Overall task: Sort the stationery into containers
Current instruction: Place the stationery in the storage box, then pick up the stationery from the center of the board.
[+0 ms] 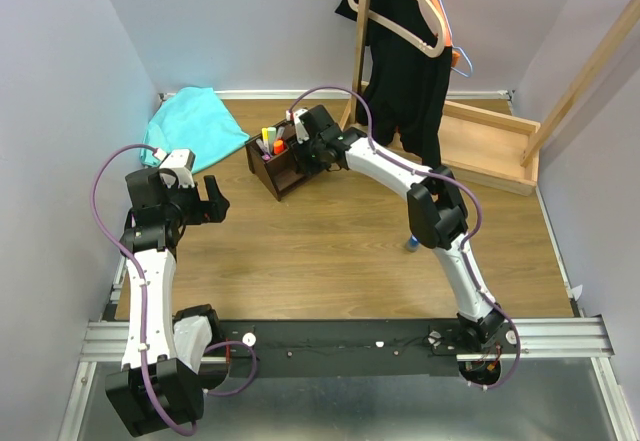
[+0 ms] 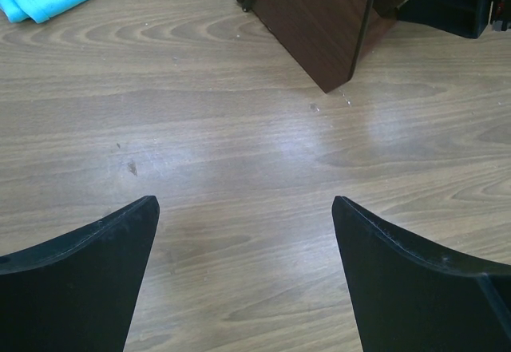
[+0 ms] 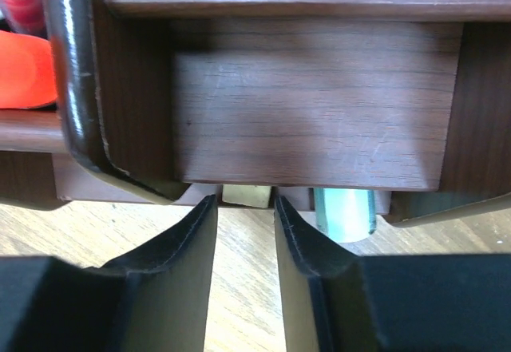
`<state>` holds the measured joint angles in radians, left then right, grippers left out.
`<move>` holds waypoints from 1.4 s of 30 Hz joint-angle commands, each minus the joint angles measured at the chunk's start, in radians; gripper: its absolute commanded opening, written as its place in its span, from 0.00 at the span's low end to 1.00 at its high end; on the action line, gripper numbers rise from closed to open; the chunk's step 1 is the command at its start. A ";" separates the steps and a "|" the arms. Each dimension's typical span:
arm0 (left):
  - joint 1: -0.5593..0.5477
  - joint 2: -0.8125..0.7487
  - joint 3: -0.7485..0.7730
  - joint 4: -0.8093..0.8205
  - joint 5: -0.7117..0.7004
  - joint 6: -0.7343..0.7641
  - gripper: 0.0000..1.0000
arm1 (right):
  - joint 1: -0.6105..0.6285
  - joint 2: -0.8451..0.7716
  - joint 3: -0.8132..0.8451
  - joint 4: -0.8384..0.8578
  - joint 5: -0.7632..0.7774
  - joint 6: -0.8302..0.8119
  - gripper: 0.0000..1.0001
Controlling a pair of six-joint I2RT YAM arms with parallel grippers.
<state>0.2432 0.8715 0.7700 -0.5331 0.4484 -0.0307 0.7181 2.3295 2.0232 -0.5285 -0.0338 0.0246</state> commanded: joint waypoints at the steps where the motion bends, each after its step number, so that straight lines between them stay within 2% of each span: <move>1: 0.008 -0.003 -0.015 0.028 0.035 -0.012 0.99 | 0.014 -0.010 -0.003 0.021 0.029 -0.002 0.43; 7: 0.008 -0.008 -0.020 0.033 0.038 -0.018 0.99 | 0.017 -0.036 -0.021 0.016 0.029 0.009 0.44; 12: 0.008 -0.015 -0.018 0.028 0.039 -0.018 0.99 | 0.017 -0.151 -0.095 -0.008 0.089 0.000 0.48; 17: 0.008 -0.020 -0.011 0.021 0.036 -0.017 0.99 | 0.014 -0.350 -0.361 -0.013 0.175 0.001 0.62; 21: 0.008 -0.023 -0.009 0.018 0.030 -0.012 0.99 | 0.015 -0.545 -0.570 -0.018 0.202 -0.008 0.66; 22: 0.008 -0.025 -0.011 0.018 0.030 -0.012 0.99 | 0.012 -0.638 -0.608 -0.027 0.209 -0.014 0.68; 27: 0.008 -0.012 -0.006 0.018 0.036 -0.009 0.99 | -0.002 -0.906 -0.916 -0.094 0.143 -0.241 0.71; 30: 0.008 0.009 0.012 0.012 0.036 0.002 0.99 | -0.017 -1.061 -1.015 -0.140 0.089 -0.365 0.72; 31: 0.007 0.023 0.020 0.007 0.033 0.008 0.99 | -0.023 -1.102 -1.056 -0.180 0.007 -0.399 0.72; 33: 0.007 0.038 0.038 0.001 0.033 0.017 0.99 | -0.022 -1.185 -1.081 -0.211 -0.043 -0.448 0.72; 35: 0.007 0.058 0.057 -0.001 0.029 0.025 0.99 | -0.023 -1.211 -1.103 -0.246 -0.077 -0.465 0.72; 42: 0.007 0.109 0.106 -0.013 0.019 0.051 0.99 | -0.025 -1.245 -1.176 -0.272 -0.008 -0.554 0.72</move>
<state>0.2432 0.9604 0.8253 -0.5255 0.4618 -0.0219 0.6983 1.0931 0.9031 -0.7361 -0.0311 -0.4232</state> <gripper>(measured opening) 0.987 0.718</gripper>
